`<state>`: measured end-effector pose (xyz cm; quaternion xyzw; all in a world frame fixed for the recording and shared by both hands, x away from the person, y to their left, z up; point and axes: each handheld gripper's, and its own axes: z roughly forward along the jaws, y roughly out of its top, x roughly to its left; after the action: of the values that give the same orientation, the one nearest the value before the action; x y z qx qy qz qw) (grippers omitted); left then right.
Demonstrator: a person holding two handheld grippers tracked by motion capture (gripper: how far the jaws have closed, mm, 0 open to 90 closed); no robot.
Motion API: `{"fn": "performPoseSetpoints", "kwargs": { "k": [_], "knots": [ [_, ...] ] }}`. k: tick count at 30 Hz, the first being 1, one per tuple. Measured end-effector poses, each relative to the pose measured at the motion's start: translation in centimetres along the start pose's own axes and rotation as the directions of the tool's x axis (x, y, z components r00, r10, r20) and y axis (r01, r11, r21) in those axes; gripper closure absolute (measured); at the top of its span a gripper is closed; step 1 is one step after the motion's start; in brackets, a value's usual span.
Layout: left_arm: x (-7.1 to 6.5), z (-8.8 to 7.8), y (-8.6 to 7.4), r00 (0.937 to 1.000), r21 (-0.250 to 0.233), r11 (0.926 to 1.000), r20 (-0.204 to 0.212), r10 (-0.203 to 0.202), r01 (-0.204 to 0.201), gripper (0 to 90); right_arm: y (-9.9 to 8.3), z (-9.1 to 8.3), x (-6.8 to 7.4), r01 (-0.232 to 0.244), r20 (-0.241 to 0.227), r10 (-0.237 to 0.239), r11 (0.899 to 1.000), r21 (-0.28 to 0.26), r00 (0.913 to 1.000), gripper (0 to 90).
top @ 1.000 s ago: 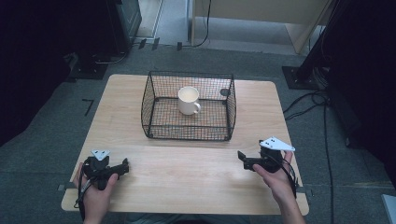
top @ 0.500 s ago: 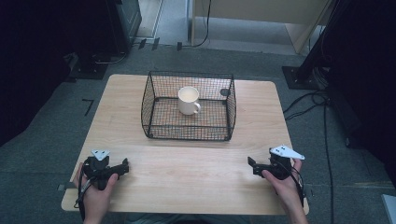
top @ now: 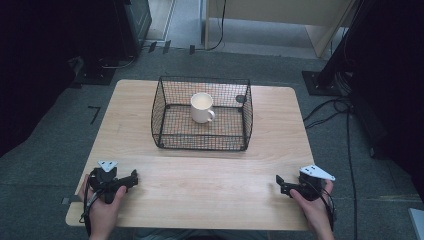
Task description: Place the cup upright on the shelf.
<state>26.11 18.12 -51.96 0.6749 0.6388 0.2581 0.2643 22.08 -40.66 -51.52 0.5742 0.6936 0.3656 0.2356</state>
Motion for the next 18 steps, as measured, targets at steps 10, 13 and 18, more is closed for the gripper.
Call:
{"fn": "performPoseSetpoints", "kwargs": {
  "k": [10,13,18],
  "knots": [
    [0.0,0.0,0.0,1.0,-0.001,1.0,0.0,-0.001,0.001,0.0,-1.9,-1.0,-1.4,-0.032,0.055,0.03,0.999,0.031,0.998,1.0],
    [0.0,0.0,0.0,1.0,0.0,1.0,0.0,0.0,0.0,0.0,-2.0,-1.1,-1.5,-0.029,0.063,0.026,0.999,0.046,0.9977,1.0],
    [0.0,0.0,0.0,1.0,0.0,1.0,0.0,0.0,0.0,0.0,-1.8,-0.6,-1.1,-0.004,0.072,-0.002,0.995,0.095,0.9974,0.0]
  ]
}}
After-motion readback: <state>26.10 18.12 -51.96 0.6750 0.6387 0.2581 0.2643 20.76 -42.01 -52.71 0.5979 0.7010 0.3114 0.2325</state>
